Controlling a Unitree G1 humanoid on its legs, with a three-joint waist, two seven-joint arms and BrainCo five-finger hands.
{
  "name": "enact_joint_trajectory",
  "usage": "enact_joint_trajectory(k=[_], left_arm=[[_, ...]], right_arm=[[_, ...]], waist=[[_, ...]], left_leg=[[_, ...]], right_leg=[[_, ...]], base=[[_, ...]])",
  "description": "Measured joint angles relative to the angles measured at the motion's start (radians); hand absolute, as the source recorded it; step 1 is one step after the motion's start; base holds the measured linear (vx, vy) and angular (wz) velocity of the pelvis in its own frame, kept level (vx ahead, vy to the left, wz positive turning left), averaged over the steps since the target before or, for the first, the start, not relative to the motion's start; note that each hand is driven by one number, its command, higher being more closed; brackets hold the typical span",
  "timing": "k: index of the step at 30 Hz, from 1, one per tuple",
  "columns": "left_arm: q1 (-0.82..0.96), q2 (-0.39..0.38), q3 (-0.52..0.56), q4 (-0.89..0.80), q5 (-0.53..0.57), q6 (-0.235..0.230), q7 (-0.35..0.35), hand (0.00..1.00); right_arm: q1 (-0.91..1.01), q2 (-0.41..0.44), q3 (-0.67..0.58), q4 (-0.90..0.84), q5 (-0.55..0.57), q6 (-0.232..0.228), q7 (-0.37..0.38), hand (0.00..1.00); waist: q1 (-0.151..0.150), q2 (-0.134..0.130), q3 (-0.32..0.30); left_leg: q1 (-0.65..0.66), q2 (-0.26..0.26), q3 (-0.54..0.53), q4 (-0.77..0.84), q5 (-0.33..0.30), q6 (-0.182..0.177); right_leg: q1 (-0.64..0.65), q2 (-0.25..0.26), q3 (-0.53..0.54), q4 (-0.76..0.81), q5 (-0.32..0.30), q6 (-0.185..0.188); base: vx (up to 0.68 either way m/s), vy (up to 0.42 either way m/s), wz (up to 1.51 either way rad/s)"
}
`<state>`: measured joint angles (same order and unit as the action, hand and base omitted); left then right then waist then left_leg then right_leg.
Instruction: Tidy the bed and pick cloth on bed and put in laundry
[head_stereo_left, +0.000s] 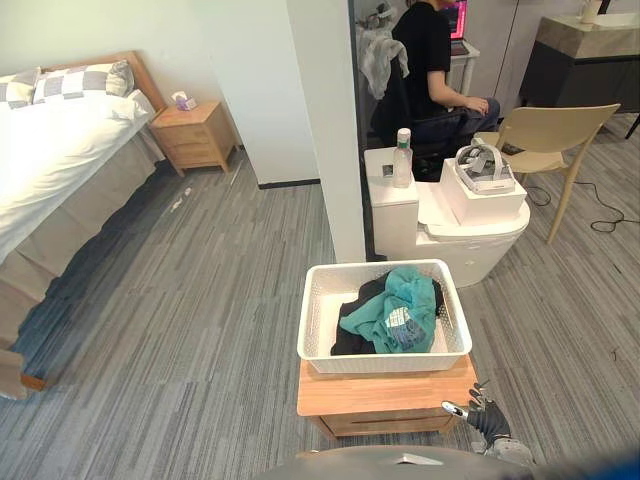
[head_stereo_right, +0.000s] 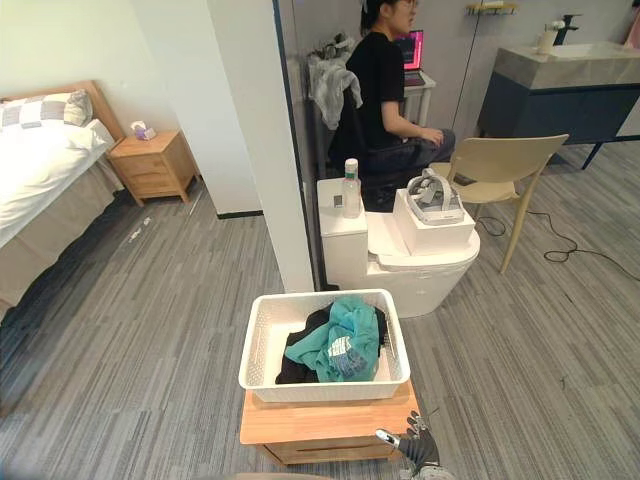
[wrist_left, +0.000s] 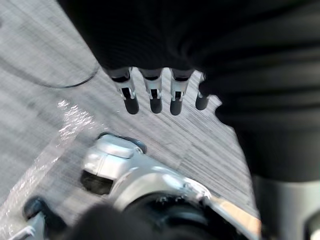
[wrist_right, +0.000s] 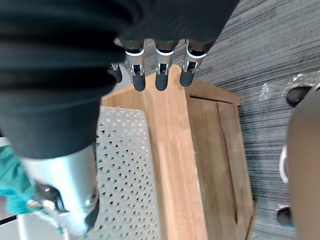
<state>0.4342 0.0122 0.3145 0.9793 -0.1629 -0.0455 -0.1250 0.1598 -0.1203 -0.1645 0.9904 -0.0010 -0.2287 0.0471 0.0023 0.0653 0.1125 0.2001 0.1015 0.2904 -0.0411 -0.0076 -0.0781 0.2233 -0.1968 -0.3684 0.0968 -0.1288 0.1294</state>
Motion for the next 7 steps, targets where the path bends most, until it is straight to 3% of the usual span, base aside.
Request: enact_joint_trajectory(k=[7], left_arm=[[-0.034,0.042,-0.038,0.026,0.049,0.028,-0.002,0.0]], right_arm=[[-0.003,0.001,-0.02,0.028,0.005,0.034,0.0,0.0]], waist=[[-0.011,-0.013,0.006]], left_leg=[[0.038,0.0,0.003,-0.062,0.026,-0.009]], right_leg=[[0.016,0.008,-0.004,-0.013,-0.002,-0.003]], base=[[0.02,-0.005,0.01]])
